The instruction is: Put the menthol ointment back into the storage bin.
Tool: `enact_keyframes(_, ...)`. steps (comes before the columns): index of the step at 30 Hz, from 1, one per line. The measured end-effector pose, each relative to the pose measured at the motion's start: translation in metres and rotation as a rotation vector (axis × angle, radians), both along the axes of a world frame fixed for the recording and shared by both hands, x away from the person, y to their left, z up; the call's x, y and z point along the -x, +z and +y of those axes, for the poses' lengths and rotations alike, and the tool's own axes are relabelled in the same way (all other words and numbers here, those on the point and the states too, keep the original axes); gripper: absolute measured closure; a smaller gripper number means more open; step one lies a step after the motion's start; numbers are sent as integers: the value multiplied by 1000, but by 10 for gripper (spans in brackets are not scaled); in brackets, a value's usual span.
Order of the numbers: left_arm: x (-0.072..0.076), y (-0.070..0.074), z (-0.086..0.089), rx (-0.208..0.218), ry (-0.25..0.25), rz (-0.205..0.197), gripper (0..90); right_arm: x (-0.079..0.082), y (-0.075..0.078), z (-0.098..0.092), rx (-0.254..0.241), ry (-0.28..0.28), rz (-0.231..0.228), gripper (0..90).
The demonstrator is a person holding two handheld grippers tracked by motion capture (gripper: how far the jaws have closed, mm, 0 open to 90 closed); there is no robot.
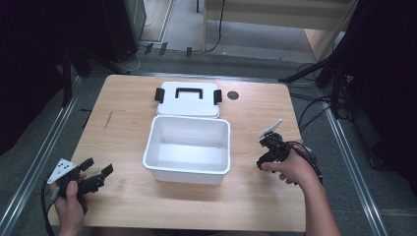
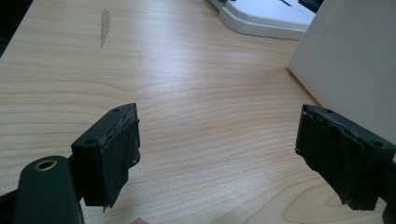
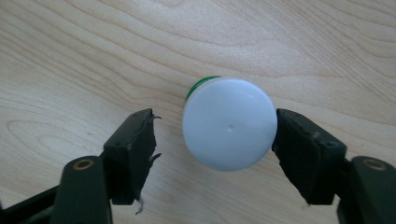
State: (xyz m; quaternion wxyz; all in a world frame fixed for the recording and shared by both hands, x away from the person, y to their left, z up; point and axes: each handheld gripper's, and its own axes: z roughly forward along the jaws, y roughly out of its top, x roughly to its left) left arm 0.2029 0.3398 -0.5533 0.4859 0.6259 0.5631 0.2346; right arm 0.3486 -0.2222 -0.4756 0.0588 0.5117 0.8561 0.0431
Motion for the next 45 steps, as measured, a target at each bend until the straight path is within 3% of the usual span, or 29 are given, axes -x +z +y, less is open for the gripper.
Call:
enact_keyframes(9, 0, 0, 0, 1, -2, -3, 144, -6, -5, -1, -19, -72, 21, 398)
enact_keyframes(15, 0, 0, 0, 2, -3, -2, 144, -8, -6, -1, -4, -75, 23, 510)
enact_keyframes(17, 0, 0, 0, 2, -2, -1, 144, -8, -5, -1, -12, -77, 26, 512)
enact_keyframes(29, 0, 0, 0, 3, -2, -1, 144, -6, 5, 3, -24, 6, 24, 516)
enact_keyframes(31, 0, 0, 1, 2, -2, -1, 144, -4, 13, 7, -12, 49, 24, 516)
enact_keyframes(35, 0, 0, 0, 2, -2, -2, 144, -2, 21, 13, -14, 80, 29, 516)
enact_keyframes(45, 0, 0, 1, 4, -2, -1, 144, -1, 55, 27, -33, 122, 26, 516)
